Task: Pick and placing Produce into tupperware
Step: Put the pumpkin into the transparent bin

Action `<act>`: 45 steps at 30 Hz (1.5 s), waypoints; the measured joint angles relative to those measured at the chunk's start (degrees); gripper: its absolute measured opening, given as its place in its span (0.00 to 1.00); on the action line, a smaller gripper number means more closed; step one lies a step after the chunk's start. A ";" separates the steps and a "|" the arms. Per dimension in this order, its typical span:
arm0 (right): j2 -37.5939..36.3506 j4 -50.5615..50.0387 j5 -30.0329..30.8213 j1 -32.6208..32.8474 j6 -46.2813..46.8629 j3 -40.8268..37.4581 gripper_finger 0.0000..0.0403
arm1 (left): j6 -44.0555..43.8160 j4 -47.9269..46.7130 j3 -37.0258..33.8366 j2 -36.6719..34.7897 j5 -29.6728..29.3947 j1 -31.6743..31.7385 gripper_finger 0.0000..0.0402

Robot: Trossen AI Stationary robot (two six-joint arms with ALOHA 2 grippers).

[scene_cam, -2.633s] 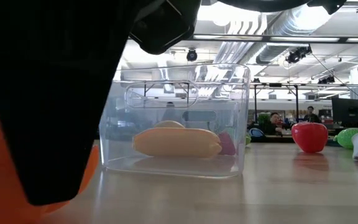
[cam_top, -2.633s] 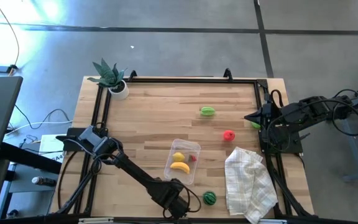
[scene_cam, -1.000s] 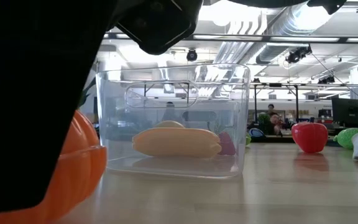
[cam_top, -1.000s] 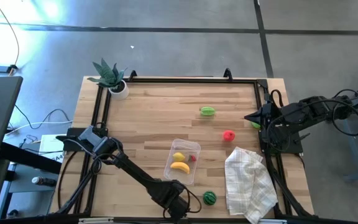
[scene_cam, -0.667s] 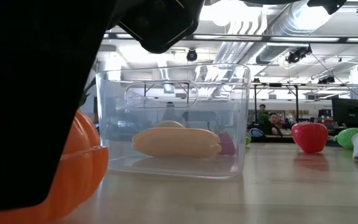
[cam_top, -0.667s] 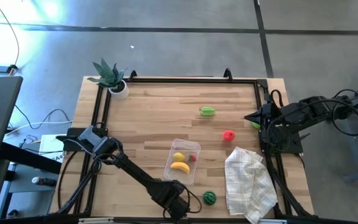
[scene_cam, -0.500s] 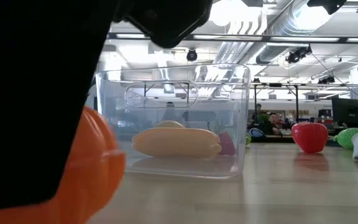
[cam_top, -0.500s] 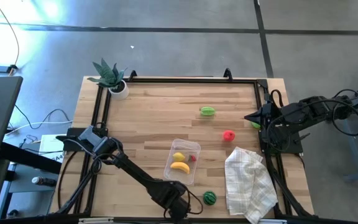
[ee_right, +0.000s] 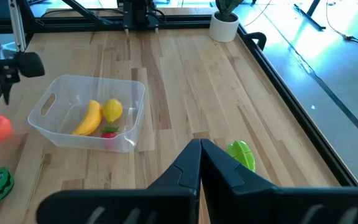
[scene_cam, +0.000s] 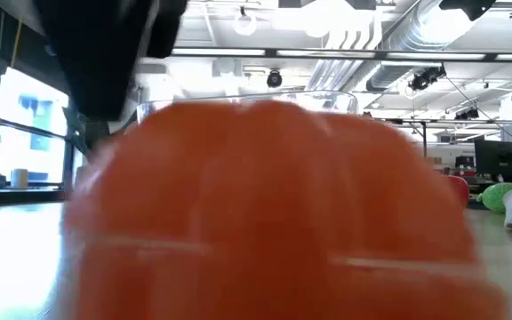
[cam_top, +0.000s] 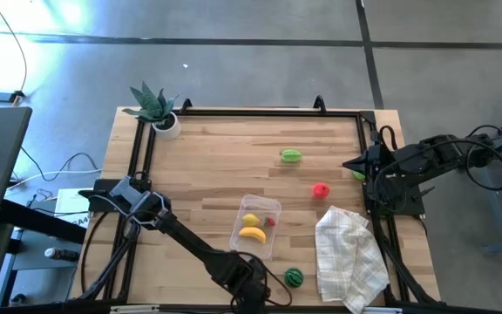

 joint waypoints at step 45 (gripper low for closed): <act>0.00 0.01 -0.01 0.00 0.00 0.00 0.00 | -6.91 6.02 0.10 2.99 9.71 5.57 0.79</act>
